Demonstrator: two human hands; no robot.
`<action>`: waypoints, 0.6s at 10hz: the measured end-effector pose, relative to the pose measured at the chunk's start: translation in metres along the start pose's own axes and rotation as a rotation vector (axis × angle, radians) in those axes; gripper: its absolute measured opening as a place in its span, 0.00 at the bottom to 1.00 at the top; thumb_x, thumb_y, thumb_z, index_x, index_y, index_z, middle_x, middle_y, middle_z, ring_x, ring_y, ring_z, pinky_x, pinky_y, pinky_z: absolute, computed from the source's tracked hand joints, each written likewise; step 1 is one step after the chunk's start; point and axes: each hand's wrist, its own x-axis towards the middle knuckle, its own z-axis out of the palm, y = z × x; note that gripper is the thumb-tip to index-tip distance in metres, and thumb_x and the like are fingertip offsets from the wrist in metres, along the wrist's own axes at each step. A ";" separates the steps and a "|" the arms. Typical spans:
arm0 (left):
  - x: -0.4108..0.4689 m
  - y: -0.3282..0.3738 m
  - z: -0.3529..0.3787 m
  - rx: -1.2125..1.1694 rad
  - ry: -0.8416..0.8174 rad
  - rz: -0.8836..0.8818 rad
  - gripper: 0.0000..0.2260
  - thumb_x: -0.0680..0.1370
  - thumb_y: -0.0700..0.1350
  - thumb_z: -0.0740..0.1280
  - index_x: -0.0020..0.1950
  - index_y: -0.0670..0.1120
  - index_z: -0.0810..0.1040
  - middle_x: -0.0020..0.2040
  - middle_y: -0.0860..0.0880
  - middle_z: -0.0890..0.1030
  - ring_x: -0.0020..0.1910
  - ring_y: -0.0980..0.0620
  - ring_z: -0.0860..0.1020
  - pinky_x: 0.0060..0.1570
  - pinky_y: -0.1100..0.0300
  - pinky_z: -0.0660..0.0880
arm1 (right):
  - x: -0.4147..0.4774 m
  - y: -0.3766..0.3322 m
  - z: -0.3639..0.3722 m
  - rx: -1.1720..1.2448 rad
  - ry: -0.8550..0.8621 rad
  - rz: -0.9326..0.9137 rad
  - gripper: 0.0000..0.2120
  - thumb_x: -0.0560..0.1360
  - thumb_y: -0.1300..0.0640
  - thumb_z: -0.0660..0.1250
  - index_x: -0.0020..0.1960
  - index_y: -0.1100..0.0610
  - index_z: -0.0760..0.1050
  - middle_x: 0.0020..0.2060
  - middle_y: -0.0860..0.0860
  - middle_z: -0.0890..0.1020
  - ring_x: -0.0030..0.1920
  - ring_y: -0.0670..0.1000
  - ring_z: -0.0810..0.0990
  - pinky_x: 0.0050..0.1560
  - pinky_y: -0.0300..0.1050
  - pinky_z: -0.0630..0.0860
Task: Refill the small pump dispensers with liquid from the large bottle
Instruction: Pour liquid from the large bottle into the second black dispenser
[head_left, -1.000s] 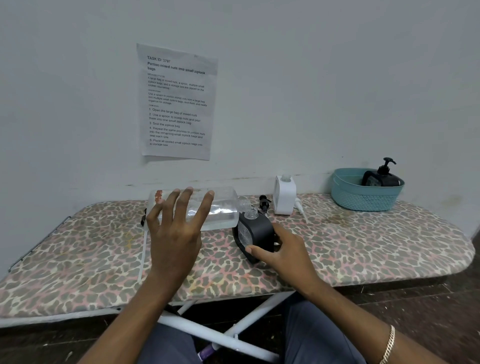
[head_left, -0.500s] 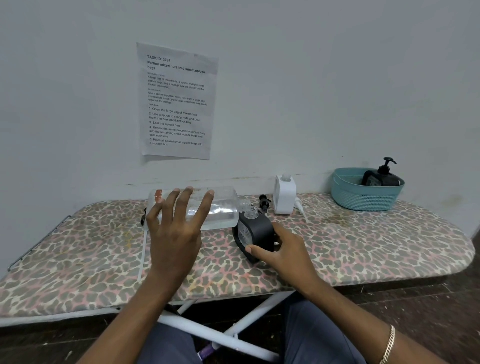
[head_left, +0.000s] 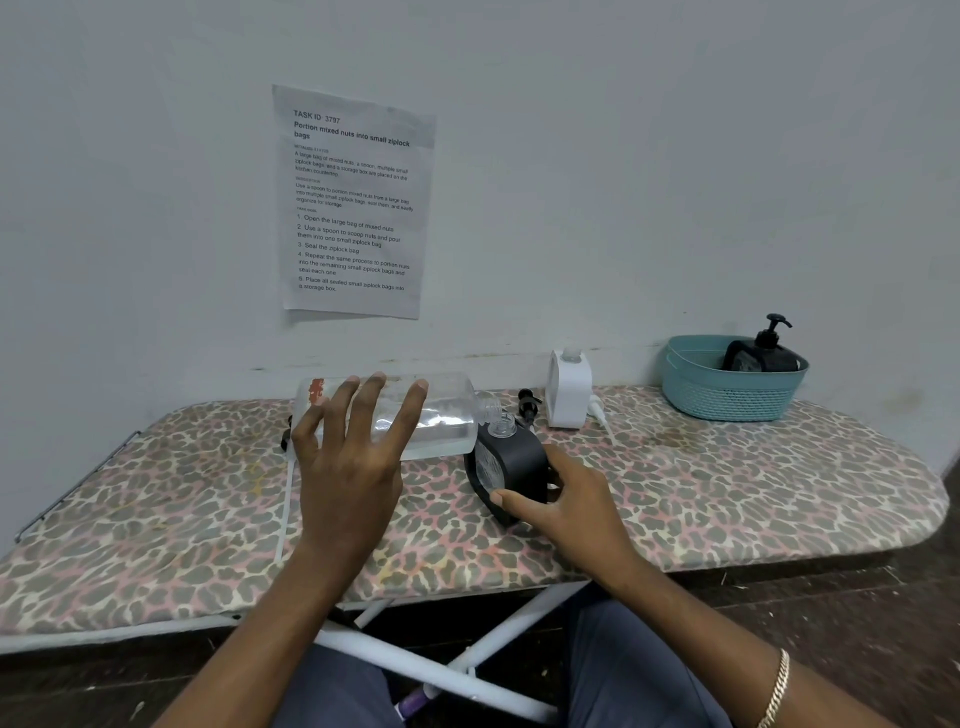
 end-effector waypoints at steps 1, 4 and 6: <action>0.000 0.000 0.000 0.000 0.000 0.000 0.41 0.67 0.27 0.70 0.78 0.52 0.74 0.71 0.41 0.77 0.71 0.37 0.74 0.69 0.38 0.63 | 0.000 0.000 0.000 0.000 -0.001 0.000 0.29 0.68 0.34 0.77 0.65 0.43 0.78 0.53 0.36 0.85 0.56 0.41 0.82 0.62 0.52 0.80; 0.000 0.000 0.000 -0.001 0.007 0.003 0.40 0.68 0.27 0.70 0.78 0.52 0.74 0.71 0.41 0.77 0.71 0.37 0.74 0.69 0.38 0.63 | 0.000 -0.001 0.000 0.002 -0.001 -0.003 0.28 0.68 0.35 0.77 0.65 0.44 0.78 0.53 0.35 0.85 0.56 0.40 0.82 0.62 0.52 0.80; 0.001 0.000 0.001 0.002 0.005 0.000 0.41 0.68 0.27 0.70 0.78 0.52 0.74 0.71 0.41 0.77 0.71 0.37 0.74 0.69 0.38 0.63 | 0.000 -0.002 0.000 0.003 -0.003 0.002 0.28 0.68 0.35 0.77 0.64 0.42 0.78 0.53 0.35 0.85 0.57 0.40 0.82 0.62 0.52 0.80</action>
